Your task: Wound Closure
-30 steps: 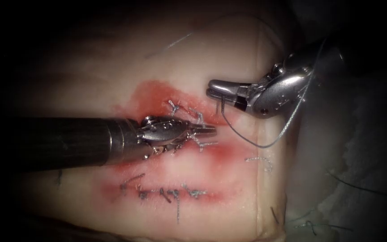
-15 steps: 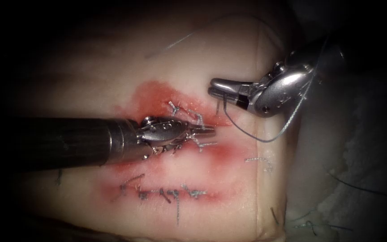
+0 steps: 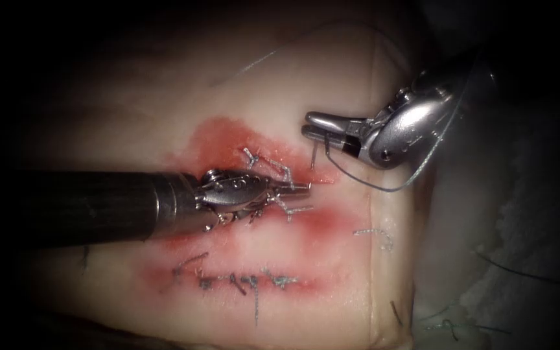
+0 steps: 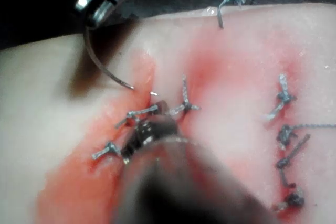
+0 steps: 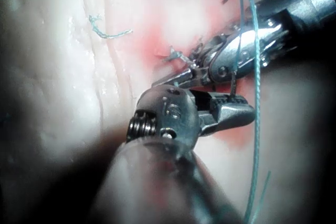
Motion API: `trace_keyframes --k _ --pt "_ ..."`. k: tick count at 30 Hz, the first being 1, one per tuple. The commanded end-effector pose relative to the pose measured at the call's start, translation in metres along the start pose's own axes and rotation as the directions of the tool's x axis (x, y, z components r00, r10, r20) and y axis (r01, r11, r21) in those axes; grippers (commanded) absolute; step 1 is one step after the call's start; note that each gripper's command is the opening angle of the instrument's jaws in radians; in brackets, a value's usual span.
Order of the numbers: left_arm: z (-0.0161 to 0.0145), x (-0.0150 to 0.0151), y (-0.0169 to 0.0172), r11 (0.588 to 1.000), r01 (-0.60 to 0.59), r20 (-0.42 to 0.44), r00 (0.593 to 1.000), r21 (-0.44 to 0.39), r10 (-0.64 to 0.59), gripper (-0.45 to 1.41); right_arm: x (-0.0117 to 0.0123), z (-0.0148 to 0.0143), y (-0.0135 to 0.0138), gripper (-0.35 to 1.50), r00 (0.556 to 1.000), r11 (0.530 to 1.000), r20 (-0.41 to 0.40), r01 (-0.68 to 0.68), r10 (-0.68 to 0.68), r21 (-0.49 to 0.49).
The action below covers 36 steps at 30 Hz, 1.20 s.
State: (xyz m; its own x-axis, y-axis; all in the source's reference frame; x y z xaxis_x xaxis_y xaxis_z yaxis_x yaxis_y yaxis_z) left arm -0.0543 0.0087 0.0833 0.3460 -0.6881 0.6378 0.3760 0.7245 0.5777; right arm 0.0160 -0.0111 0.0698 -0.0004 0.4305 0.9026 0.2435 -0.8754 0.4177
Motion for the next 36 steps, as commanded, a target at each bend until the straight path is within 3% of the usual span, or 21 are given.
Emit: trace_keyframes --k 1,7,14,20,23,25,26,28,32,36 --pt "0.0008 -0.0003 0.0003 1.000 -0.001 0.004 1.000 -0.001 0.001 -0.45 0.0004 0.0008 0.0003 -0.35 1.000 1.000 0.003 -0.004 0.004 0.002" --pt "0.0006 -0.0003 0.0005 1.000 -0.001 0.002 1.000 0.002 0.001 -0.45 0.0006 0.0007 0.0000 -0.35 0.997 0.997 0.004 -0.082 0.082 0.003" --pt "0.0003 -0.0007 0.0004 1.000 0.003 0.001 1.000 0.008 -0.003 -0.45 0.0011 0.0003 -0.0005 -0.35 0.963 0.963 -0.013 -0.269 0.269 0.031" --pt "-0.0004 -0.0022 0.0004 0.977 0.001 -0.036 0.999 0.214 0.006 -0.45 0.0022 -0.0002 -0.0014 -0.35 0.856 0.856 -0.015 -0.516 0.517 0.035" --pt "-0.0009 -0.0028 0.0004 0.964 0.004 -0.021 1.000 0.267 0.002 -0.45 0.0025 -0.0002 -0.0015 -0.35 0.831 0.831 -0.013 -0.555 0.556 0.040" --pt "-0.0014 -0.0032 0.0004 0.957 -0.008 -0.011 1.000 0.292 0.011 -0.35 0.0028 -0.0002 -0.0015 -0.35 0.819 0.818 -0.013 -0.573 0.574 0.045" --pt "-0.0018 -0.0036 0.0003 0.948 -0.031 -0.009 0.999 0.316 0.036 -0.05 0.0031 -0.0003 -0.0015 -0.35 0.799 0.798 -0.012 -0.600 0.601 0.053" --pt "-0.0022 -0.0040 0.0002 0.941 -0.043 -0.008 0.999 0.336 0.048 0.12 0.0034 -0.0003 -0.0015 -0.35 0.771 0.770 -0.008 -0.636 0.637 0.054" --pt "-0.0029 -0.0055 -0.0004 0.907 -0.153 0.057 0.988 0.391 0.142 0.22 0.0042 -0.0004 -0.0008 -0.35 0.713 0.713 -0.012 -0.699 0.701 0.053" --pt "-0.0027 -0.0061 -0.0008 0.859 -0.330 0.136 0.944 0.391 0.300 0.32 0.0046 -0.0004 -0.0004 -0.35 0.674 0.673 -0.011 -0.736 0.738 0.071"
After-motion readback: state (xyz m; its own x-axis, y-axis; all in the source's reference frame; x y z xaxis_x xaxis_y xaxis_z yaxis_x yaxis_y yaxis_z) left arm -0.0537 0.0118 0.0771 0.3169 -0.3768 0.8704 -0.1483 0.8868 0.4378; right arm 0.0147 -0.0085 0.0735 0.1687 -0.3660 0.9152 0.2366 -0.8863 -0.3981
